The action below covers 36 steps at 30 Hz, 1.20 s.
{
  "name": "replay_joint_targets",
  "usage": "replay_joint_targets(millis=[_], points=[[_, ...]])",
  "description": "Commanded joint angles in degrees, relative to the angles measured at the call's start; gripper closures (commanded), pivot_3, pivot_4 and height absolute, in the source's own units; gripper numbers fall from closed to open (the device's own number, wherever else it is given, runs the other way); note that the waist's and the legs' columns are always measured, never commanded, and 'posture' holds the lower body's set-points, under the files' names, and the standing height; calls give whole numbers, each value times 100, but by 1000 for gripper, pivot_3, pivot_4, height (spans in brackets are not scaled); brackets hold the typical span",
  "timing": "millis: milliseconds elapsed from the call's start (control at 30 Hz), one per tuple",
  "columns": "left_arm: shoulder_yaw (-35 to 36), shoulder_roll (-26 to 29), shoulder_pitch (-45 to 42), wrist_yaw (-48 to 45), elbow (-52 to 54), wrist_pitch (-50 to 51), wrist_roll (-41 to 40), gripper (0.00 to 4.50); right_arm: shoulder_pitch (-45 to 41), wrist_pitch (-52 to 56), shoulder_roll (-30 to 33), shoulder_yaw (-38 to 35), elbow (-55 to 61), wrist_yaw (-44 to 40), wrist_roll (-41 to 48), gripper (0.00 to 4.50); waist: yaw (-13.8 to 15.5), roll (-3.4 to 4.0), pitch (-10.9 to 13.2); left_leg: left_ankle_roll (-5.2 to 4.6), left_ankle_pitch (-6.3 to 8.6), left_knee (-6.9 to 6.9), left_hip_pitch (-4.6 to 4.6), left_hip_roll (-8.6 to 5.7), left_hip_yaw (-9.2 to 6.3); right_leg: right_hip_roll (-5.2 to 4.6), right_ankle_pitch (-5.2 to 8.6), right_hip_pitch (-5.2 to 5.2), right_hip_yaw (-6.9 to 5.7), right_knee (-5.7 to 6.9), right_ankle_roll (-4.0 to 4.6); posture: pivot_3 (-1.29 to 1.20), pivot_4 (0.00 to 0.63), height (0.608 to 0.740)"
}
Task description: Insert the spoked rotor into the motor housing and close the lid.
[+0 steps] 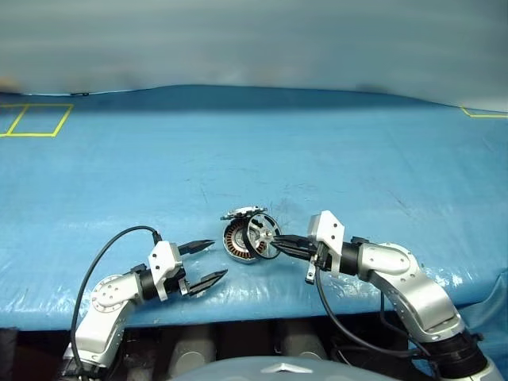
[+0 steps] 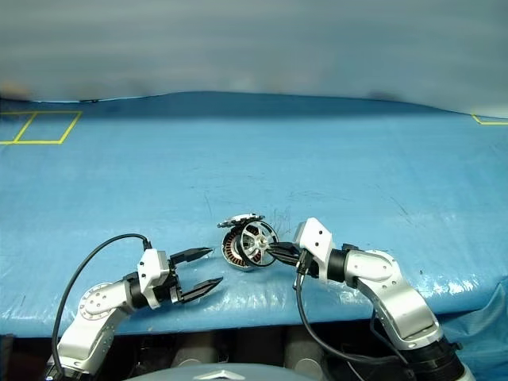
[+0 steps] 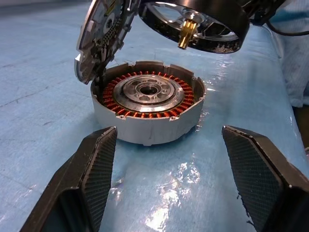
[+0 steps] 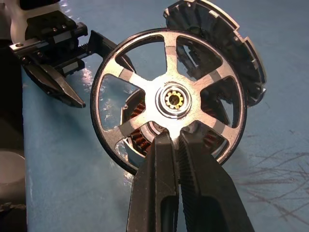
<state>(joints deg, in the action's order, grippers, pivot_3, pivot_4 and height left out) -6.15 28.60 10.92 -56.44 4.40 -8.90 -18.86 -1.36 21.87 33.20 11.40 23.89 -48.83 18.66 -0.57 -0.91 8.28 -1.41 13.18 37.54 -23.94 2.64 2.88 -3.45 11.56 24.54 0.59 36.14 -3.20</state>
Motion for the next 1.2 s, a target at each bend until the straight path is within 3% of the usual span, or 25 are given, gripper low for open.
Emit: replay_joint_targets(millis=[33,200,567,1200], points=[[-24,-13,34,79,277,56,18,807,-205,-171,-82,31,-95,-22,-53,4482,0,0,0,0,0,0,0,0,0,0,0,0,0,0,0,0,150,740],[-37,-22,60,163,376,153,43,807,-677,-278,-363,157,-572,83,-260,4482,-6,0,2,0,0,1,1,0,3,1,0,-1,1,2,0,0,150,740],[-46,-49,58,134,255,100,64,807,-754,-329,-445,397,-694,-149,-362,4482,-7,0,2,-2,1,1,-5,0,4,3,-1,-6,1,3,1,0,150,740],[27,-158,-123,-267,-957,-761,104,807,-833,-591,-442,598,-1119,-156,-838,4482,-3,0,1,-2,1,3,-1,0,12,3,-2,-3,-1,4,3,0,150,740]])
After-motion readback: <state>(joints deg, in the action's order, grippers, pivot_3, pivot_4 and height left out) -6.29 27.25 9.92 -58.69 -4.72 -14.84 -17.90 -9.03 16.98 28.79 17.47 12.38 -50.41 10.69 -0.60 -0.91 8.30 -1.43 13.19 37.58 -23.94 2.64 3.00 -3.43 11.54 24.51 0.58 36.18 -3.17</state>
